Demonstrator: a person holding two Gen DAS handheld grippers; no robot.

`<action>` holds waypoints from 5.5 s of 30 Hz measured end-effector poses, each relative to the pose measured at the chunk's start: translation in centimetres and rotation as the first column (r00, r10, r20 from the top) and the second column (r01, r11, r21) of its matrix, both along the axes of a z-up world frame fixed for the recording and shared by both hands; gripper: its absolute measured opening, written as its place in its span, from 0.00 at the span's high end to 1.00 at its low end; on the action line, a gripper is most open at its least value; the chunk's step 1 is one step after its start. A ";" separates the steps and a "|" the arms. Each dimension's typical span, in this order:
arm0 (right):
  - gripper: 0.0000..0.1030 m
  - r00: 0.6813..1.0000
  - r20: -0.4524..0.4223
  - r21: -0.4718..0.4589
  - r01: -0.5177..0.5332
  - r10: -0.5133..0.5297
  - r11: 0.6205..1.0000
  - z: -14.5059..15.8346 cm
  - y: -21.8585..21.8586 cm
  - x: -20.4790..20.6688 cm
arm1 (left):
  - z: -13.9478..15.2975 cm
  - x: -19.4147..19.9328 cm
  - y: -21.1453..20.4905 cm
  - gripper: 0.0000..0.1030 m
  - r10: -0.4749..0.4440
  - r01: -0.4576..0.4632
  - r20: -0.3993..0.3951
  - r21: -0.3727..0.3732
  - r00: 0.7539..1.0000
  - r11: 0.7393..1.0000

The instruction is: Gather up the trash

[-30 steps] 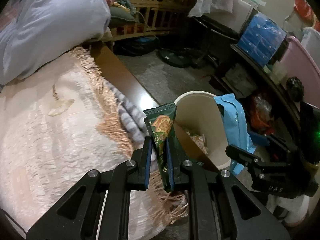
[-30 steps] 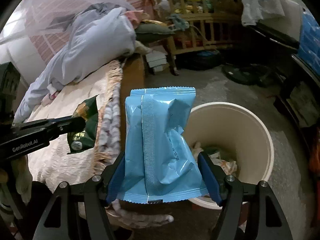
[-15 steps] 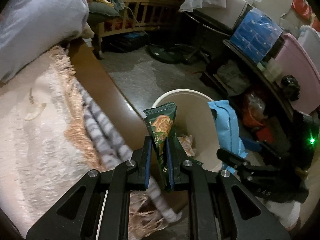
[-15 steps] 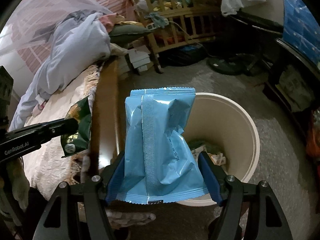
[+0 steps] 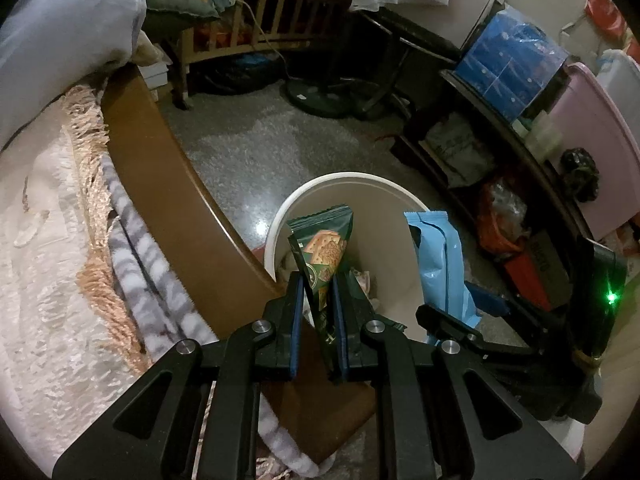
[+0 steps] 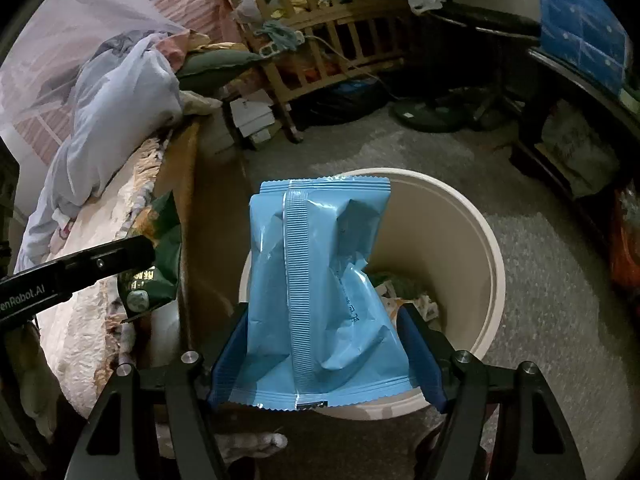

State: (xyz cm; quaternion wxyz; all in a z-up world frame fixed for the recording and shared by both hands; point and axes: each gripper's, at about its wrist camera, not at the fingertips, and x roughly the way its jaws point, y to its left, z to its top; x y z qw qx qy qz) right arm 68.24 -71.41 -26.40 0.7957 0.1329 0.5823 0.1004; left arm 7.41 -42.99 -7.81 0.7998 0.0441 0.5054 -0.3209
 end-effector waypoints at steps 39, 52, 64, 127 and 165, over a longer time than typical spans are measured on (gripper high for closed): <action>0.24 0.999 0.025 -0.021 0.049 -0.049 0.999 -0.5 0.3 0.0 | 0.5 -0.6 2.1 0.56 0.071 -0.071 0.099 -0.006 0.993 0.997; 0.24 0.974 0.227 -0.115 0.044 -0.017 0.992 6.5 3.9 -2.4 | 5.6 -4.6 8.1 0.56 0.139 -0.122 0.241 -0.085 0.961 0.989; 0.24 0.940 0.341 -0.142 0.048 0.003 0.989 11.1 7.1 -5.3 | 8.2 -8.3 11.7 0.56 0.197 -0.177 0.400 -0.086 0.895 0.980; 0.21 0.917 0.398 -0.149 0.041 0.022 0.988 14.7 8.1 -7.0 | 9.6 -11.5 13.2 0.56 0.215 -0.178 0.459 -0.125 0.862 0.976; 0.21 0.925 0.379 -0.154 0.025 0.036 0.988 13.5 7.4 -6.8 | 8.6 -12.3 12.5 0.56 0.210 -0.174 0.433 -0.122 0.876 0.977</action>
